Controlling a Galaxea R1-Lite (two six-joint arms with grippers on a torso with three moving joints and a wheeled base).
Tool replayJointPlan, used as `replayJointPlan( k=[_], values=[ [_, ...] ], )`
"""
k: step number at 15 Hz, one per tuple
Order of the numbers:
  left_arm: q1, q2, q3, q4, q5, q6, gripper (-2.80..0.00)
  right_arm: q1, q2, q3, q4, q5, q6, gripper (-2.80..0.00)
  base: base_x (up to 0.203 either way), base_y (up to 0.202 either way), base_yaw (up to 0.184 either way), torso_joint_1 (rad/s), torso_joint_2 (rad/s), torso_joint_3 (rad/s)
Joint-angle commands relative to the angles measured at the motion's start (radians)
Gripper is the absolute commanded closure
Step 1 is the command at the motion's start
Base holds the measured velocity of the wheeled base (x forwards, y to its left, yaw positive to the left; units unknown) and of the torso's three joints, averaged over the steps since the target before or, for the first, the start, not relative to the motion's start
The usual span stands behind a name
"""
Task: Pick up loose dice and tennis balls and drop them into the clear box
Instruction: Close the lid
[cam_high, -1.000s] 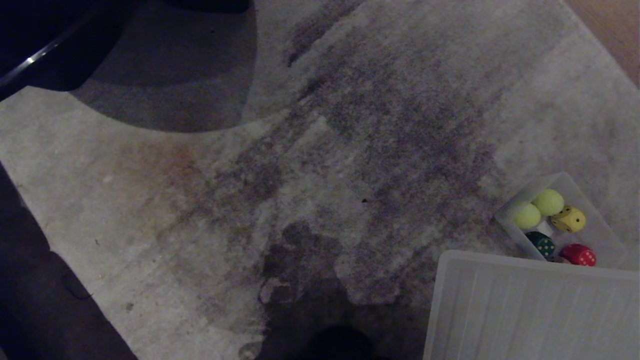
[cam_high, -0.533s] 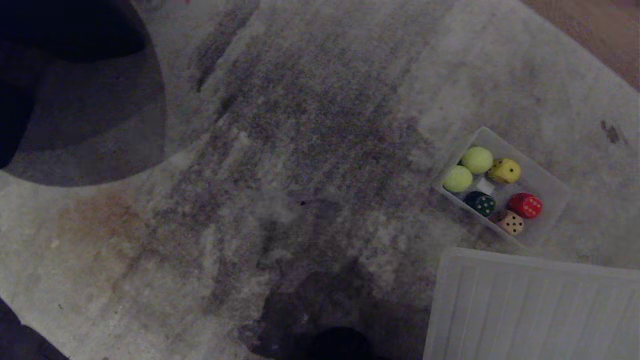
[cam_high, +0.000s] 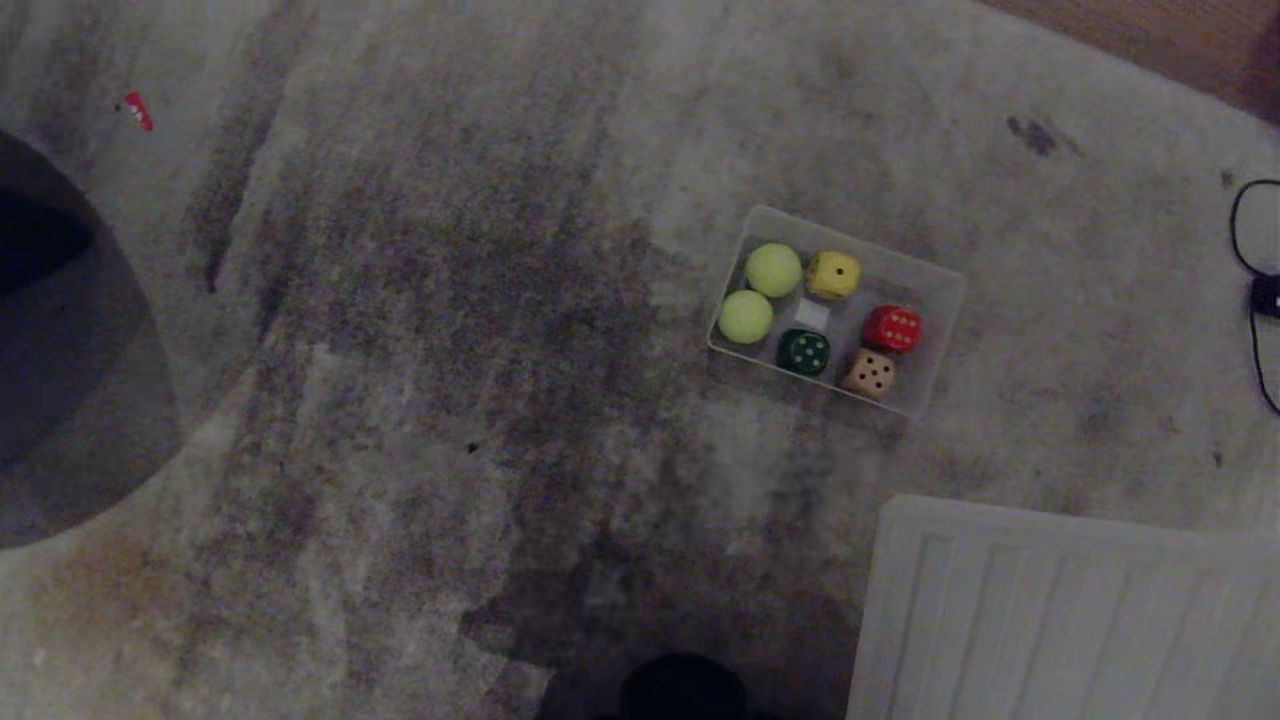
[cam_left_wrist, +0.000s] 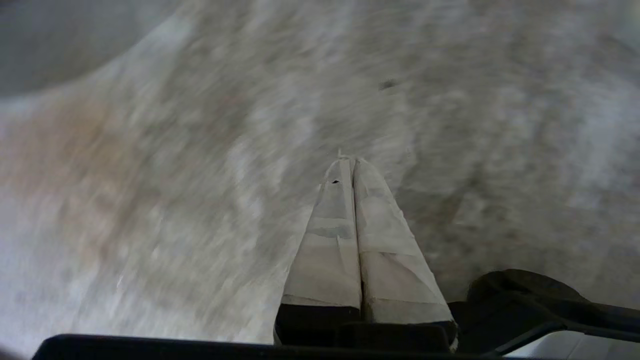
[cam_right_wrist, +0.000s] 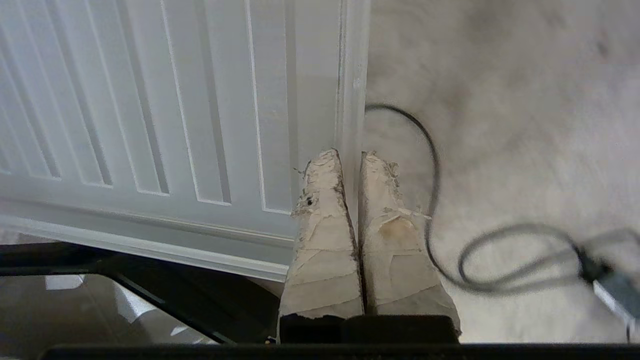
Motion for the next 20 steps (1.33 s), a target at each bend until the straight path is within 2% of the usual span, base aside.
replayJointPlan(
  k=[1, 8, 20],
  values=[
    [-0.001, 0.002, 0.002, 0.0, 0.001, -0.001, 0.0, 0.0, 0.002, -0.001, 0.0, 0.0, 0.0, 0.0, -0.003, 0.008, -0.135, -0.002, 0.01, 0.002],
    [0.0, 0.002, 0.002, 0.0, 0.001, -0.001, 0.0, 0.0, 0.001, 0.0, 0.0, 0.0, 0.0, 0.0, 0.0, 0.0, -0.011, 0.001, 0.0, -0.017],
    [0.0, 0.002, 0.002, 0.001, 0.001, -0.001, 0.0, 0.0, 0.002, -0.001, 0.0, 0.002, 0.003, 0.0, 0.0, 0.0, 0.0, 0.002, 0.0, -0.192]
  ],
)
